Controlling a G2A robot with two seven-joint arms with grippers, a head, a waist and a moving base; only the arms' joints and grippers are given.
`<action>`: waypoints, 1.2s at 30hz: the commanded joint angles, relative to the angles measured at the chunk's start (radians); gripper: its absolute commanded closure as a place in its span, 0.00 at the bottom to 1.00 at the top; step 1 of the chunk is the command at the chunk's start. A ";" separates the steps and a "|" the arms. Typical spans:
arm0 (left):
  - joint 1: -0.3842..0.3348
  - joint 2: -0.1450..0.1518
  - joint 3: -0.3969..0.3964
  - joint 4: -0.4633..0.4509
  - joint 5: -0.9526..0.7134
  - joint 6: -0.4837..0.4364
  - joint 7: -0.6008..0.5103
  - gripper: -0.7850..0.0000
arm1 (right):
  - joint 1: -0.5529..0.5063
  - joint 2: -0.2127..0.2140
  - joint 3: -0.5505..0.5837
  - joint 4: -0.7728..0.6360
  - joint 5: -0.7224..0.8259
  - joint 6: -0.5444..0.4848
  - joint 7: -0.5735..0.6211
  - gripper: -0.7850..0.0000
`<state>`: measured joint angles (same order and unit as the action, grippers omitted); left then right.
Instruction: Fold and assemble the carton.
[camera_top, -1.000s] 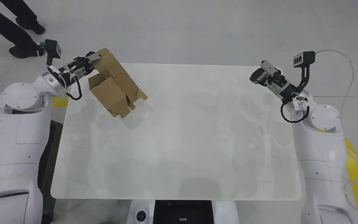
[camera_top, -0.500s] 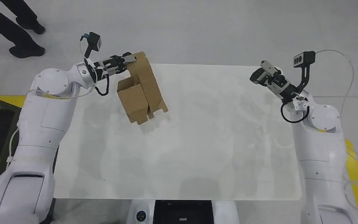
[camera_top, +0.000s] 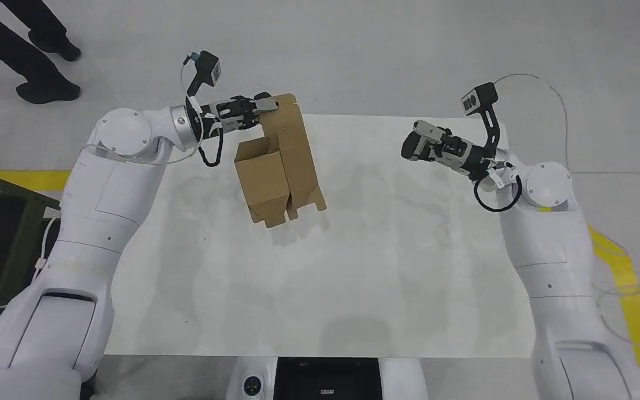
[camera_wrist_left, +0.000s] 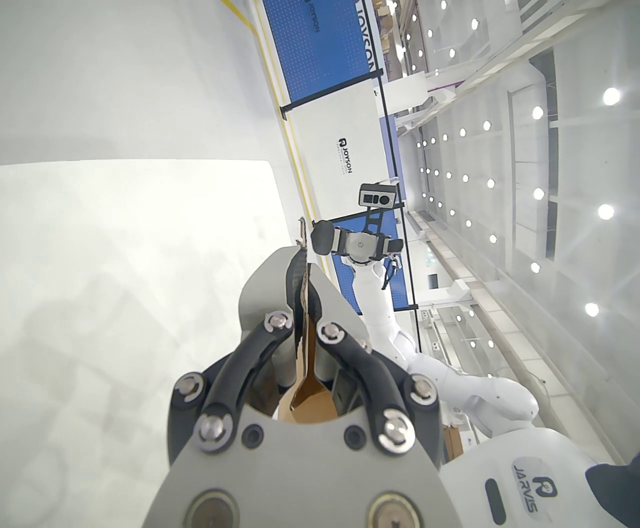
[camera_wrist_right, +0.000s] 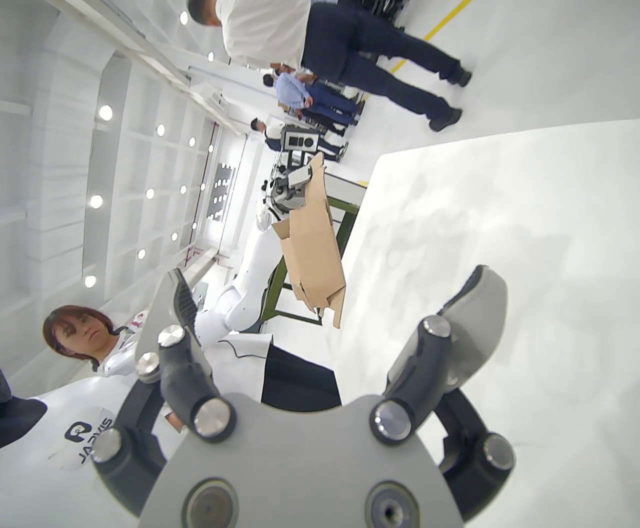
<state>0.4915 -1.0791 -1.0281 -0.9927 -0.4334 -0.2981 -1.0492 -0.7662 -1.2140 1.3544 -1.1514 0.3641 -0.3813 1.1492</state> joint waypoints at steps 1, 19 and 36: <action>-0.010 -0.010 0.019 -0.002 -0.020 0.005 -0.006 1.00 | 0.027 -0.011 -0.052 0.027 0.019 -0.018 0.005 0.00; -0.015 -0.058 0.086 -0.016 -0.100 0.030 -0.029 1.00 | 0.157 -0.086 -0.318 0.092 0.161 -0.131 0.133 0.00; 0.023 -0.067 0.065 -0.105 -0.129 0.080 -0.030 1.00 | 0.193 -0.101 -0.367 0.149 0.201 -0.151 0.138 0.68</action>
<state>0.5132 -1.1458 -0.9602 -1.0950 -0.5626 -0.2204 -1.0796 -0.5746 -1.3157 0.9863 -1.0042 0.5612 -0.5353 1.2847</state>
